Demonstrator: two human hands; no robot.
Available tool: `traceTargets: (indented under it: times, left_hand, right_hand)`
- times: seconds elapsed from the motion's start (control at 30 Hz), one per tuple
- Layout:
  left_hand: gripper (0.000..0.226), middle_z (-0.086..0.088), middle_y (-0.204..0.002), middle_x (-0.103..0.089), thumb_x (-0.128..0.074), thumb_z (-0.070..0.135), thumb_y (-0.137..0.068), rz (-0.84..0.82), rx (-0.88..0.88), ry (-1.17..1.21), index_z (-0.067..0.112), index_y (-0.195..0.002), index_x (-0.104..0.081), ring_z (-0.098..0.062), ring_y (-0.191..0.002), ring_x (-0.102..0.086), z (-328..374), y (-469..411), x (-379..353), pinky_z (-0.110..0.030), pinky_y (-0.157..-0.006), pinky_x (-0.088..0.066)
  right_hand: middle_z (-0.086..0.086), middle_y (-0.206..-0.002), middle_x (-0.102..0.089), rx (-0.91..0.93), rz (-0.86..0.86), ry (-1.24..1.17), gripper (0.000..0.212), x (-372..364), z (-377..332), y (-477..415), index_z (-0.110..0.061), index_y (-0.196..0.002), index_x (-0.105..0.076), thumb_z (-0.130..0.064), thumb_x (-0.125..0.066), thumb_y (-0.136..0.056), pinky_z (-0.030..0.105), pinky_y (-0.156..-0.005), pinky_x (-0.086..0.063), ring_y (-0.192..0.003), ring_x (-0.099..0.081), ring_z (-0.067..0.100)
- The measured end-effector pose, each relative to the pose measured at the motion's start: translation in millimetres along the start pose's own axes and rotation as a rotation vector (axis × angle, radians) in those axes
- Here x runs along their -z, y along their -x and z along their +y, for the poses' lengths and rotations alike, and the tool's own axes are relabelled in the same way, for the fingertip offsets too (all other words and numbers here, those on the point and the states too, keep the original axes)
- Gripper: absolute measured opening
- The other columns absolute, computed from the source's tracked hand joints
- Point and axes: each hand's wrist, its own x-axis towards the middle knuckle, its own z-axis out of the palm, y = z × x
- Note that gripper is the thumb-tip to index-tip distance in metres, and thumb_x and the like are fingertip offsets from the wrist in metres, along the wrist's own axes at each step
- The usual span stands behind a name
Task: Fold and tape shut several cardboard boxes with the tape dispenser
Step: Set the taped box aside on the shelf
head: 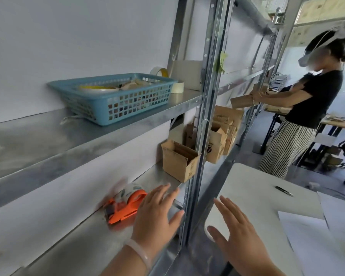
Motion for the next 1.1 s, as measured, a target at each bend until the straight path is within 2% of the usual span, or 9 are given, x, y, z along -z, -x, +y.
traceTargets:
  times: [0.07,0.17,0.5,0.6,0.67,0.7,0.87,0.93,1.1]
  left_hand:
    - [0.052,0.006,-0.14,-0.052,-0.043,0.058,-0.089,-0.036,0.007,0.022,0.034,-0.136,-0.049,-0.017,-0.129,-0.049,-11,-32,-18,-0.044,-0.1,-0.049]
    - [0.053,0.007,-0.142,-0.049,-0.044,0.058,-0.09,-0.078,0.001,0.031,0.034,-0.137,-0.047,-0.015,-0.131,-0.047,-29,-72,-40,-0.042,-0.1,-0.049]
    - [0.058,0.014,-0.155,-0.029,-0.041,0.059,-0.092,-0.156,0.149,0.088,0.04,-0.146,-0.034,-0.008,-0.143,-0.023,-65,-148,-87,-0.031,-0.113,-0.027]
    - [0.058,0.011,-0.154,-0.031,-0.041,0.058,-0.091,-0.171,0.209,0.1,0.038,-0.145,-0.037,-0.008,-0.142,-0.025,-72,-153,-96,-0.032,-0.114,-0.028]
    - [0.06,0.011,-0.154,-0.032,-0.035,0.061,-0.089,-0.165,0.241,0.086,0.039,-0.145,-0.037,-0.009,-0.142,-0.027,-77,-154,-100,-0.034,-0.115,-0.03]
    - [0.06,0.011,-0.154,-0.032,-0.034,0.061,-0.089,-0.163,0.253,0.075,0.039,-0.145,-0.036,-0.008,-0.141,-0.027,-77,-155,-102,-0.034,-0.115,-0.03]
    - [0.059,0.009,-0.15,-0.038,-0.038,0.06,-0.089,-0.11,0.299,0.102,0.035,-0.143,-0.043,-0.008,-0.138,-0.034,-69,-165,-103,-0.027,-0.11,-0.029]
    - [0.061,0.009,-0.15,-0.038,-0.038,0.06,-0.088,-0.066,0.371,0.131,0.035,-0.143,-0.043,-0.006,-0.138,-0.032,-72,-166,-103,-0.026,-0.111,-0.028]
    - [0.067,0.004,-0.16,-0.016,-0.042,0.064,-0.089,0.054,0.608,0.159,0.034,-0.148,-0.032,-0.013,-0.148,-0.01,-76,-157,-99,-0.036,-0.119,-0.021]
  right_hand:
    - [-0.029,-0.153,0.001,-0.018,-0.045,0.016,0.07,-3,6,-33,-0.047,-0.149,-0.006,-0.068,-0.036,-0.089,0.023,-0.121,-0.009,-0.148,0.0,-0.001]
    - [-0.027,-0.156,0.003,-0.057,-0.113,0.021,0.07,-5,9,-83,-0.045,-0.152,-0.003,-0.061,-0.039,-0.094,0.025,-0.122,-0.011,-0.149,-0.001,0.002]
    - [-0.009,-0.153,-0.036,-0.369,-0.151,-0.301,0.059,-48,32,-216,-0.034,-0.148,-0.036,-0.051,-0.053,-0.094,0.031,-0.111,-0.035,-0.139,-0.037,0.013]
    - [0.0,-0.134,-0.054,-0.579,-0.246,-0.532,0.058,-60,31,-255,-0.027,-0.146,-0.041,-0.054,-0.049,-0.095,0.026,-0.086,-0.051,-0.116,-0.058,0.018]
    - [-0.002,-0.098,-0.061,-0.678,-0.315,-0.648,0.05,-64,30,-277,-0.021,-0.136,-0.052,-0.053,-0.046,-0.097,0.019,-0.058,-0.044,-0.082,-0.062,0.01]
    - [-0.002,-0.084,-0.058,-0.702,-0.333,-0.679,0.046,-66,31,-286,-0.019,-0.127,-0.057,-0.052,-0.047,-0.097,0.02,-0.055,-0.041,-0.071,-0.059,0.011]
    - [0.004,-0.092,-0.07,-0.775,-0.33,-0.8,0.021,-81,50,-308,-0.016,-0.113,-0.06,-0.027,-0.058,-0.095,0.027,-0.058,-0.053,-0.083,-0.071,0.022]
    - [0.009,-0.092,-0.071,-0.724,-0.373,-0.76,0.015,-81,58,-312,-0.014,-0.108,-0.062,-0.017,-0.054,-0.096,0.033,-0.07,-0.061,-0.086,-0.072,0.027]
    - [0.018,-0.09,-0.072,-0.593,-0.475,-0.775,0.015,-76,75,-324,-0.012,-0.096,-0.065,-0.007,-0.051,-0.093,0.044,-0.08,-0.061,-0.078,-0.074,0.029]
